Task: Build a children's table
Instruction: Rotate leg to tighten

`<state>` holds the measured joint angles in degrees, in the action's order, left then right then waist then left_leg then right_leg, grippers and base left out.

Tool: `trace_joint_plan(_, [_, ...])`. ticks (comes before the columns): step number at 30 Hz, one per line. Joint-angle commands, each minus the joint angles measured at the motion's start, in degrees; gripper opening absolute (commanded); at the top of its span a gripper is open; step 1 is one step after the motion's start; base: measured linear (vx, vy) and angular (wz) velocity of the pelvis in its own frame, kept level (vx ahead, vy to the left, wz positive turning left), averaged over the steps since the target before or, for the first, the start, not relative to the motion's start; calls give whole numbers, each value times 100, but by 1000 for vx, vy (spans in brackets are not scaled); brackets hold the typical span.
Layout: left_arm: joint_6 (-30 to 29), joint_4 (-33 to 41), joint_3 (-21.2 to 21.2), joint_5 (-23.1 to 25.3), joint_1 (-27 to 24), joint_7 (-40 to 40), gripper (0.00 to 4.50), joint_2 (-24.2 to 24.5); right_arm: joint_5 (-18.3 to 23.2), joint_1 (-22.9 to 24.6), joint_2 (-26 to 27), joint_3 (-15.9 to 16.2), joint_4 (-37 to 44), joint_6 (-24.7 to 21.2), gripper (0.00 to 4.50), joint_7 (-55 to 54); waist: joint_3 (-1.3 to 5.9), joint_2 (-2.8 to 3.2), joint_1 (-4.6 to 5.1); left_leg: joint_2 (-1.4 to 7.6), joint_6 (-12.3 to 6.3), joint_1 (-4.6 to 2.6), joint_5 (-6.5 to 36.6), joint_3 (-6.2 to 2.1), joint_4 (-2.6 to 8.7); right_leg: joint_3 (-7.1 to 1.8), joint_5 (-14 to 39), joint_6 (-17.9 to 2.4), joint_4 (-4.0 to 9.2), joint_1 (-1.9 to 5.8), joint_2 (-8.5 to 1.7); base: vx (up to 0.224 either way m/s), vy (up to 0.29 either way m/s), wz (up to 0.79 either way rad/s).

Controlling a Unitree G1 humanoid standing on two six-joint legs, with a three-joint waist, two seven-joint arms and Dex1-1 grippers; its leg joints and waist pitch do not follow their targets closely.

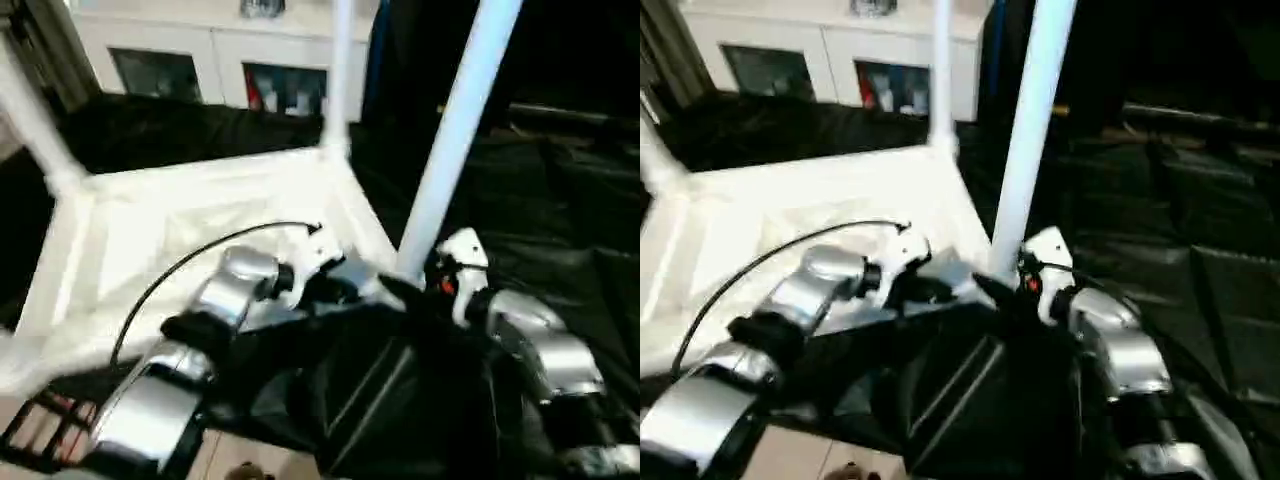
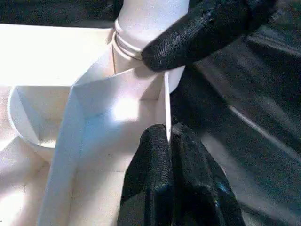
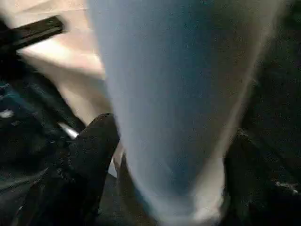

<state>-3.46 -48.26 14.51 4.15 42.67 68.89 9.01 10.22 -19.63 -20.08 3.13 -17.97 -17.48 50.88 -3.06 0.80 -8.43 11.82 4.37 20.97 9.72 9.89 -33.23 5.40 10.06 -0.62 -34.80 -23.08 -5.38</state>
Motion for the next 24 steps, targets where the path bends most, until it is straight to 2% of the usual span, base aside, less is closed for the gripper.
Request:
trace_joint_plan(1, [239,473,42,-412,6,389,0,-124,257,107,-80,555,399,-137,347,843,349,-83,-3,167,-307,-60,1487,-4,395,-289,1837,-1025,525,296,-362,0,0,0])
trace_joint_plan(2, [239,473,42,-412,6,389,0,-124,257,107,-80,555,399,-137,347,843,350,-79,-19,175,-290,-58,1489,-16,401,-289,1863,-1010,519,304,-371,0,0,0])
trace_joint_plan(3, [138,707,107,-453,-118,747,0,39,254,185,-368,637,511,-185,347,1255,350,-85,-25,166,-285,-38,1466,-14,399,-292,1866,-981,519,302,-374,0,0,0])
trace_joint_plan(4, [131,738,118,-459,-134,789,0,60,246,193,-399,648,516,-177,347,1291,360,-89,-37,181,-271,-29,1444,-34,407,-288,1840,-975,500,332,-391,0,0,0])
trace_joint_plan(7, [33,998,185,-490,-269,1055,0,212,202,253,-617,732,573,-167,347,1548,367,-76,-53,190,-309,-22,1332,-23,394,-291,1544,-1069,460,303,-370,0,0,0])
trace_joint_plan(9, [-20,1122,210,-503,-335,1157,0,280,157,280,-687,769,589,-133,347,1611,370,-79,-63,174,-293,-31,1329,-13,383,-290,1559,-1088,467,295,-363,0,0,0])
trace_joint_plan(12, [-40,1210,222,-514,-387,1196,0,325,169,284,-681,755,594,-118,333,1588,376,-82,-69,177,-276,-31,1283,-16,384,-293,1492,-1096,454,302,-369,0,0,0])
trace_joint_plan(13, [-56,1260,218,-506,-414,1207,0,339,213,284,-669,746,615,-138,315,1595,373,-80,-66,170,-269,-26,1281,-15,383,-291,1509,-1084,460,304,-366,0,0,0])
trace_joint_plan(15, [-77,1303,218,-494,-440,1225,0,352,242,299,-669,774,665,-181,312,1615,371,-87,-64,168,-264,-29,1281,-13,383,-288,1565,-1062,466,303,-365,0,0,0])
trace_joint_plan(18, [-130,1390,230,-501,-479,1238,0,373,256,323,-683,804,714,-215,280,1674,369,-93,-63,167,-254,-31,1303,-13,384,-291,1615,-1029,472,297,-361,0,0,0])
trace_joint_plan(22, [-168,1442,244,-511,-504,1215,0,375,260,346,-666,797,723,-228,265,1693,375,-92,-66,167,-273,-30,1246,-12,378,-290,1554,-1033,462,296,-357,0,0,0])
trace_joint_plan(24, [-185,1391,218,-486,-483,1052,0,321,217,352,-566,732,639,-205,265,1463,376,-120,-64,164,-274,-30,1240,-9,377,-289,1587,-1020,463,300,-359,0,0,0])
